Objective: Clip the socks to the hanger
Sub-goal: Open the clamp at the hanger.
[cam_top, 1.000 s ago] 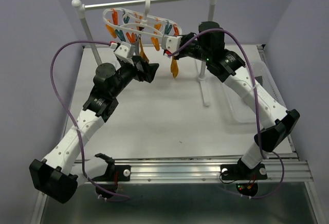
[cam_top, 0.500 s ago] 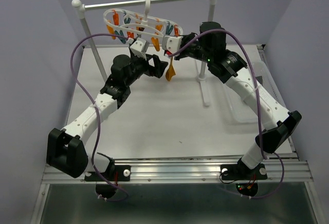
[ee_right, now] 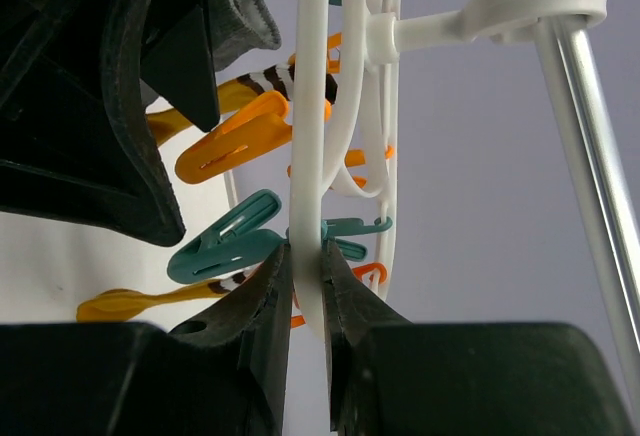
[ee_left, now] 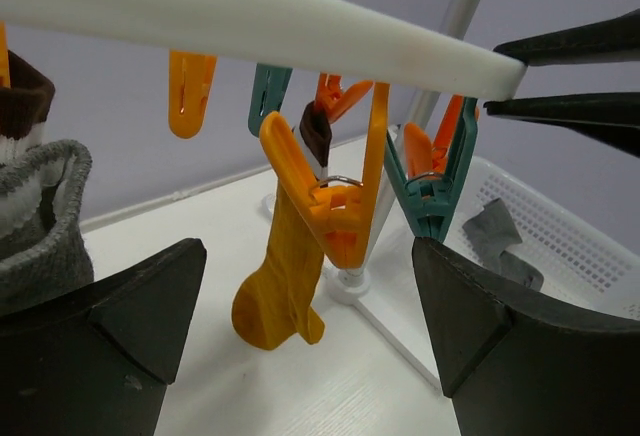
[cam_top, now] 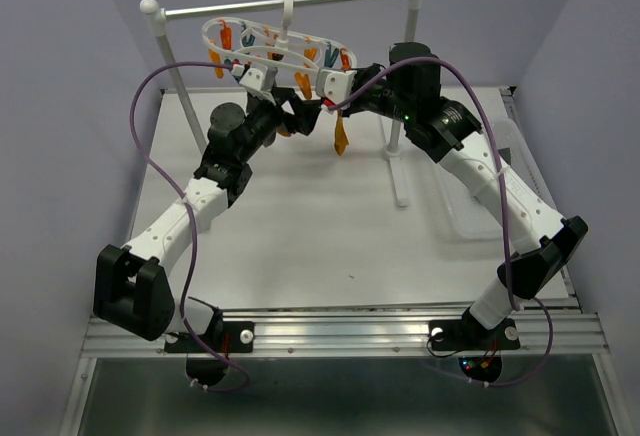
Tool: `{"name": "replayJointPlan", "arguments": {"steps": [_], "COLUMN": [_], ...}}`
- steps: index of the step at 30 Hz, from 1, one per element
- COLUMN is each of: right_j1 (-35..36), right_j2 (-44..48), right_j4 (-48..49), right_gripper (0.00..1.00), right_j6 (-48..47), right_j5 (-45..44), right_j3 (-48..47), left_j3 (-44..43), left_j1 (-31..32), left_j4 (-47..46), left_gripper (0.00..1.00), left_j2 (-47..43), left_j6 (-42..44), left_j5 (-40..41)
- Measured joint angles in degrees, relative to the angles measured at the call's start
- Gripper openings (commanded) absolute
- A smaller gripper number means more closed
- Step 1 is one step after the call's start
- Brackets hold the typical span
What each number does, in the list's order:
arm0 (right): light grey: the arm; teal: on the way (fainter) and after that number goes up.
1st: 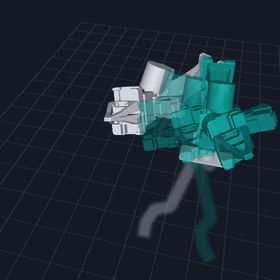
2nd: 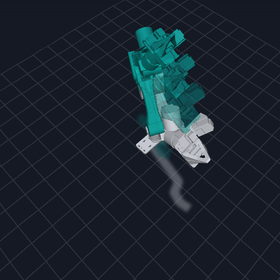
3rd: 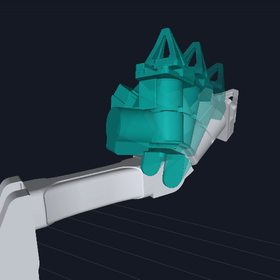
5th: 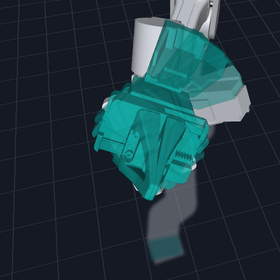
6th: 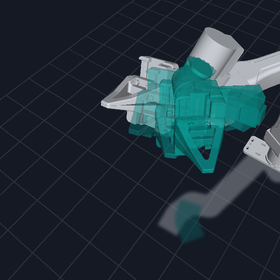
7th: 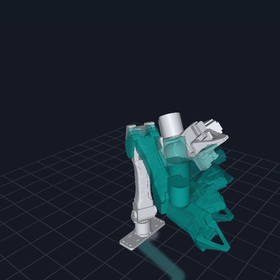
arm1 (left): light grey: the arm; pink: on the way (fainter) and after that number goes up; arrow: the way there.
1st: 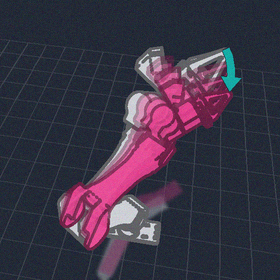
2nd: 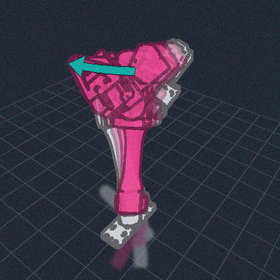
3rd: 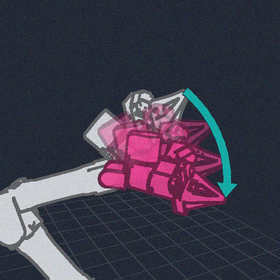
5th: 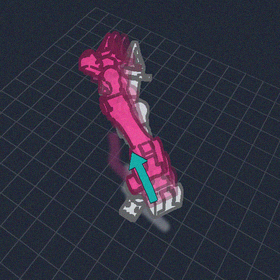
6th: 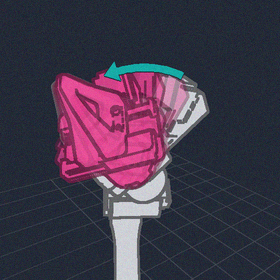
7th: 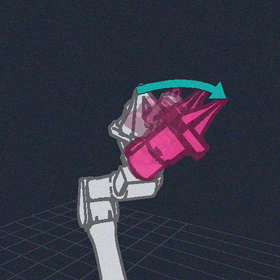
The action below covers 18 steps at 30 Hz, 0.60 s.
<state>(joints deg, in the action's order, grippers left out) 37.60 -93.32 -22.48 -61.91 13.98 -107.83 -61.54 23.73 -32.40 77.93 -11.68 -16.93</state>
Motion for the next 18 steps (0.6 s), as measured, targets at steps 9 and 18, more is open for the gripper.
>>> {"name": "replayJointPlan", "arguments": {"steps": [9, 18], "right_j1": [0.0, 0.0], "right_j2": [0.2, 0.4], "right_j4": [0.2, 0.2], "right_gripper": [0.07, 0.07], "right_j6": [0.2, 0.2], "right_j5": [-0.8, -1.6], "right_j3": [0.6, 1.0], "left_j3": [-1.7, -2.3], "left_j1": [-0.9, -1.7], "left_j4": [-5.3, -8.3], "left_gripper": [0.79, 0.75], "left_j2": [2.4, 4.2], "left_j6": [-3.9, -7.4], "left_j5": [-2.4, -4.5]}}
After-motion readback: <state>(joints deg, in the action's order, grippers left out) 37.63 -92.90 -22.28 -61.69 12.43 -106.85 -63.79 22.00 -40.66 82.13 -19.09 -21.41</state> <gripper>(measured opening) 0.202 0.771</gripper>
